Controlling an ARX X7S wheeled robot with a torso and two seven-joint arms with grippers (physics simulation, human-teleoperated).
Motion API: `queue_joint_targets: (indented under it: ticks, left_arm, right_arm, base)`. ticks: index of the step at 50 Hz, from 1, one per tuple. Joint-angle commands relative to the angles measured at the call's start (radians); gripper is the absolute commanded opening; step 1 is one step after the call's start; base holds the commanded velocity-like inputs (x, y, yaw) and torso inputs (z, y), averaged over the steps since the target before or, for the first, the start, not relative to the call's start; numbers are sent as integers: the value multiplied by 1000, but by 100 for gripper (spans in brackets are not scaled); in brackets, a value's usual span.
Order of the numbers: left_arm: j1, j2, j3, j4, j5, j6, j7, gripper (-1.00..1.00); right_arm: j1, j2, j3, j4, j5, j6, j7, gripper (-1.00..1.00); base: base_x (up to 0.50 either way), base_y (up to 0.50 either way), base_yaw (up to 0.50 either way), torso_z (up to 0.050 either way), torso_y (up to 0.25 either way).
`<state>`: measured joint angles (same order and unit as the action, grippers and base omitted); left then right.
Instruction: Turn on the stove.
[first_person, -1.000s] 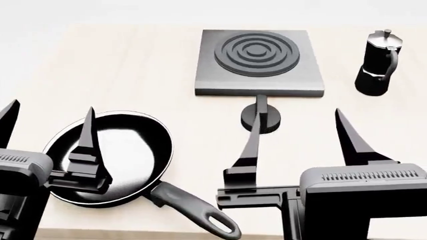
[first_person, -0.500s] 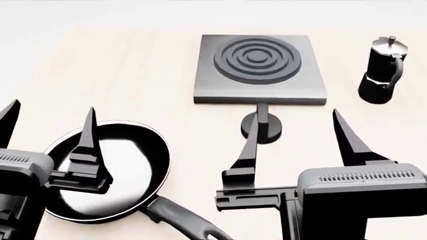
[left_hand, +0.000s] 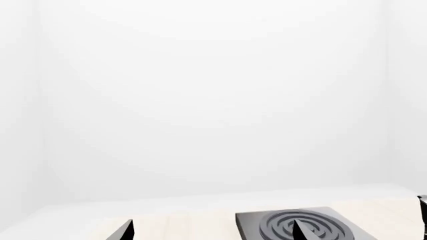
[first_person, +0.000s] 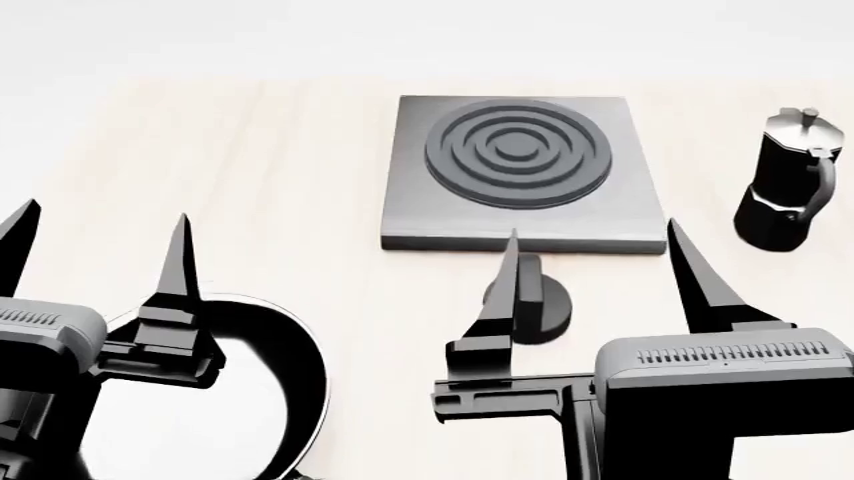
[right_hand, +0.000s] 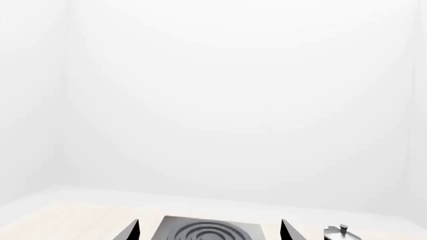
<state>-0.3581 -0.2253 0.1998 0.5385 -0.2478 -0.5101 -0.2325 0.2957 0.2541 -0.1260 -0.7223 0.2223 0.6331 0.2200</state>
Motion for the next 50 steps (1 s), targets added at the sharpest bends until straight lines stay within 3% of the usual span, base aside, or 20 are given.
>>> queue_joint_targets:
  ticks: [1, 33, 50]
  left_arm:
    - [-1, -3, 4, -4, -4, 5, -4, 100]
    - [-3, -14, 10, -2, -17, 6, -21, 100]
    - [-5, -20, 15, -3, -22, 8, -29, 100]
  right_arm:
    - [0, 4, -3, 5, 3, -7, 4, 100]
    - [4, 18, -10, -10, 15, 8, 25, 100]
    - [15, 4, -18, 93, 20, -15, 30, 100]
  base:
    - [238, 0, 0, 0, 0]
    - [231, 0, 0, 0, 0]
    - [23, 0, 0, 0, 1]
